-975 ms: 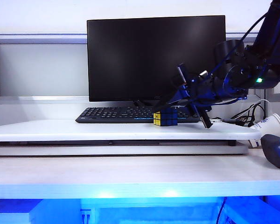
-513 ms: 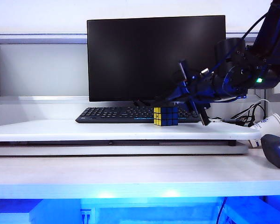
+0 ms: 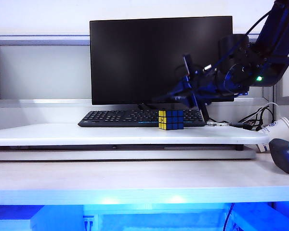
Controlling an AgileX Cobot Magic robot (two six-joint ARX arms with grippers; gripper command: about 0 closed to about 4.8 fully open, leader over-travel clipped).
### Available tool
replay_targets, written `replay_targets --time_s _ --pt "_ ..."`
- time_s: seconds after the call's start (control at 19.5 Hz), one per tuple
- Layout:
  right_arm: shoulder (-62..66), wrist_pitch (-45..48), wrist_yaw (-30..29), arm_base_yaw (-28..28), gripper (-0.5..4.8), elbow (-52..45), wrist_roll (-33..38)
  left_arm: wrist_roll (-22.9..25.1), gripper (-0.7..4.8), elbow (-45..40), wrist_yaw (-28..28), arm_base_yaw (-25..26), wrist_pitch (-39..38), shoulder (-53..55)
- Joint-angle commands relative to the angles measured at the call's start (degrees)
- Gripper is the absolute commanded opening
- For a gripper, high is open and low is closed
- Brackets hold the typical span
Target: Put the phone on top of the Rubik's Cube.
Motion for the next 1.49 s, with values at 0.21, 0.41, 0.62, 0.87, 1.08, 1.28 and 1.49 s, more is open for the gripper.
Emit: replay_targets --time_s 0.21,0.41,0.62,0.87,1.08,1.28,1.49 --pt "-0.48 2.32 -3.93 0.13 -0.09 -0.02 2.56 -0.11 -0.02 0.0 0.35 0.09 -0.31 0.02" --pt "-0.52 2.93 -3.76 0.11 -0.09 -3.13 2.54 -0.09 -0.03 0.0 0.33 0.09 -0.31 0.02" --pt "-0.52 5.53 -2.89 0.09 -0.09 -4.15 2.56 -0.09 -0.03 0.0 0.33 0.09 -0.31 0.02" --pt "-0.52 5.57 -1.68 -0.04 -0.09 -4.15 2.56 -0.09 -0.03 0.0 0.33 0.09 -0.31 0.02" --pt "-0.52 5.57 -1.44 -0.11 0.02 -4.15 3.02 -0.09 -0.03 0.0 0.33 0.09 -0.31 0.02" --pt "-0.52 5.57 -0.33 -0.13 1.09 -4.15 3.5 -0.09 -0.03 0.0 0.33 0.09 -0.31 0.02" --pt "-0.52 5.33 -0.42 -0.13 1.09 -4.17 3.63 -0.09 -0.03 0.0 0.33 0.09 -0.31 0.02"
